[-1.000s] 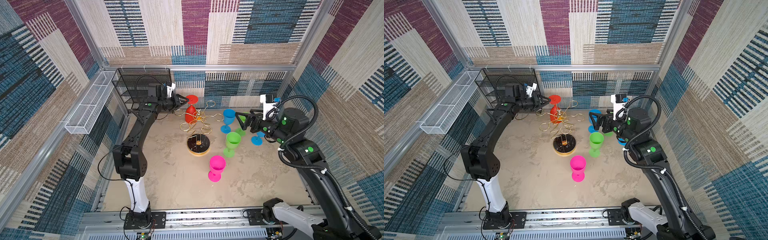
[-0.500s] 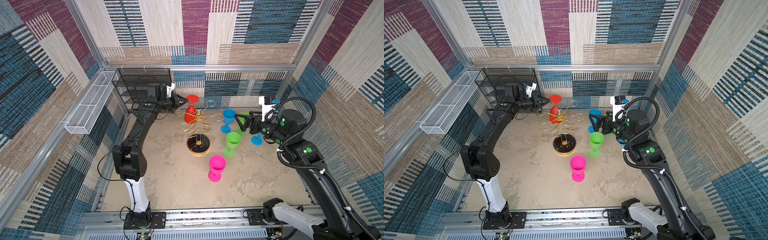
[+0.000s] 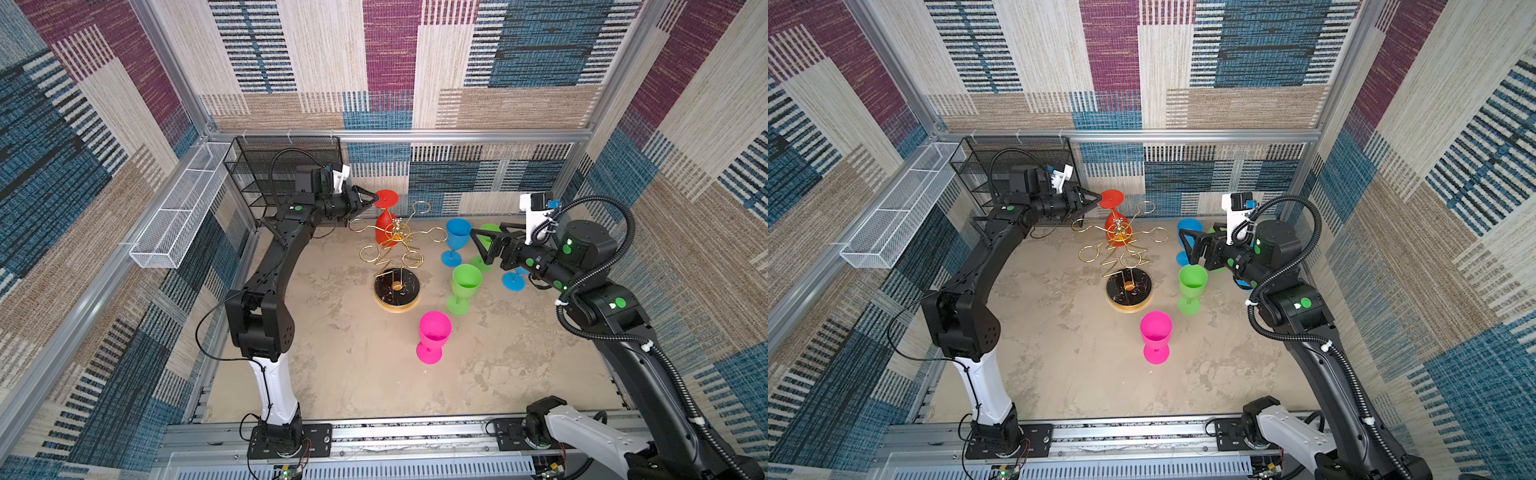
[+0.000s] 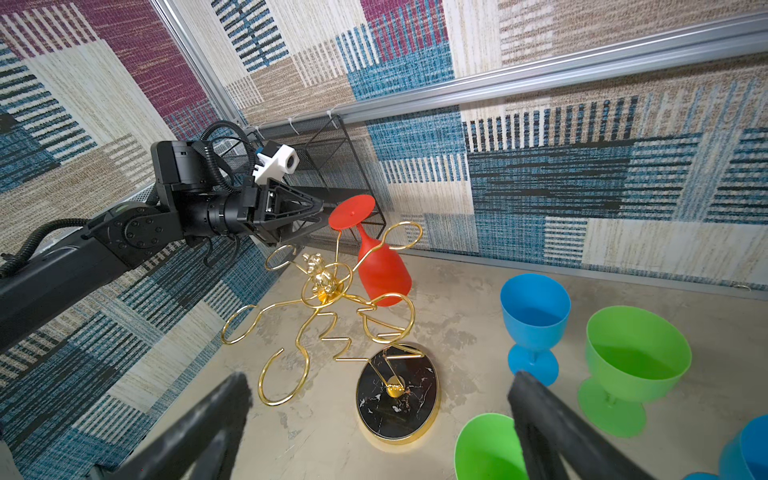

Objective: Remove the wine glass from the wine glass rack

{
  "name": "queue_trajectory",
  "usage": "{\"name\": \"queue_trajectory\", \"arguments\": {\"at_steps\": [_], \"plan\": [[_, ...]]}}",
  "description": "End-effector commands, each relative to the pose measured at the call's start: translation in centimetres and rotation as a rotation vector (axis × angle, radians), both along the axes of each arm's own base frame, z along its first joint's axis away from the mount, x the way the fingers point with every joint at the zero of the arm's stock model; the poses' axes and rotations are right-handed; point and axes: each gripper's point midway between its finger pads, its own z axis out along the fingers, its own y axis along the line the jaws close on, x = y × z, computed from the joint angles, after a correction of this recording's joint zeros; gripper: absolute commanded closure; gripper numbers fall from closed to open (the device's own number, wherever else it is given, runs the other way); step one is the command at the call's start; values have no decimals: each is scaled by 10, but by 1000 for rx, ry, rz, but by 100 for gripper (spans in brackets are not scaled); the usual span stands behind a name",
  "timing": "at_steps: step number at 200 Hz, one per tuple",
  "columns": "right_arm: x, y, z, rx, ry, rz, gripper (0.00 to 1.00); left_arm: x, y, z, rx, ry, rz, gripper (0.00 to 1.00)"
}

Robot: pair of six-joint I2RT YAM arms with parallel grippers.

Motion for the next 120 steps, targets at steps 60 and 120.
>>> {"name": "queue_trajectory", "arguments": {"at_steps": [60, 120], "plan": [[0, -1, 4, 19, -9, -7, 1, 4, -12, -7, 18, 0, -10, 51], [2, 1, 2, 21, -8, -4, 1, -1, -9, -5, 46, -9, -5, 64]]}}
